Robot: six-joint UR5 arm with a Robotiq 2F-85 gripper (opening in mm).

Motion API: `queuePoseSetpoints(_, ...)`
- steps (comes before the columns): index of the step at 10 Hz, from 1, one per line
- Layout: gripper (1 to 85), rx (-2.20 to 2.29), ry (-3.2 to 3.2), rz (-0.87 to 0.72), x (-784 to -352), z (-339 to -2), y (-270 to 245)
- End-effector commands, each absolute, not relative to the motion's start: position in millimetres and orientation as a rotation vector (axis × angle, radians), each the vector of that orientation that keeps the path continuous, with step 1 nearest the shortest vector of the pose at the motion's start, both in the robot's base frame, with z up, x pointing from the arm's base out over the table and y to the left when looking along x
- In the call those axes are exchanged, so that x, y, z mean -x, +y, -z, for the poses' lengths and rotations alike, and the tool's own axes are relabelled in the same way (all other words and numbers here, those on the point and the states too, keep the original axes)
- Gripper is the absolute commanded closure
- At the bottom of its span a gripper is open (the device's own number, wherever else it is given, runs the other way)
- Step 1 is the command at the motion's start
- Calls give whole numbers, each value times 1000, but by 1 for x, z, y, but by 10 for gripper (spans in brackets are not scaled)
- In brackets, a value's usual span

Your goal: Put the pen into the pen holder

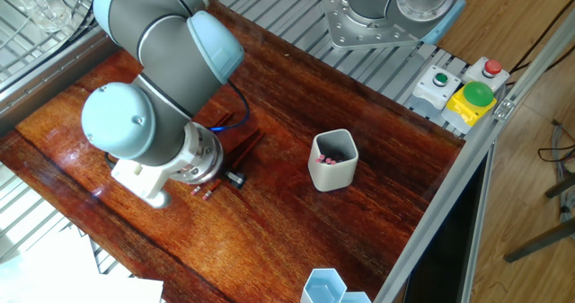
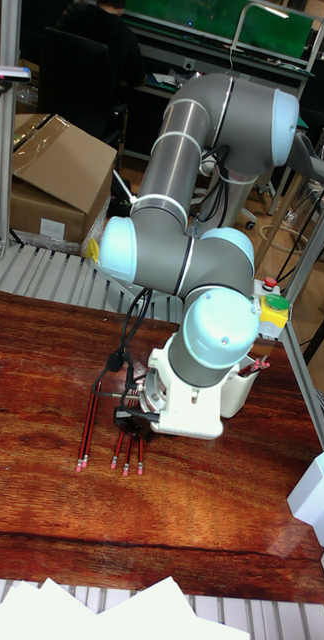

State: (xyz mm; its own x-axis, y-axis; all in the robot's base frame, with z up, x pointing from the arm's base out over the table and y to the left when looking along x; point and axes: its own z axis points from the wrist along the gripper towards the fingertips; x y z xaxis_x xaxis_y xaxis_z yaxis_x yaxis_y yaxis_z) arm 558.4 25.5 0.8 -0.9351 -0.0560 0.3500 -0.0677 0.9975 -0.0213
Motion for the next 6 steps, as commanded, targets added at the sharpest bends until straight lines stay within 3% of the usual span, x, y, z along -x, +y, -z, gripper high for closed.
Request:
queuePoseSetpoints(1, 660, -82, -2787, -46, -561, 1, 25)
queuePoseSetpoints(2, 703, -63, -2779, -57, -561, -1, 26)
queuePoseSetpoints(3, 820, -45, -2767, -77, -560, -5, 28)
queuePoseSetpoints(6, 847, -28, -2756, -68, -558, -23, 42)
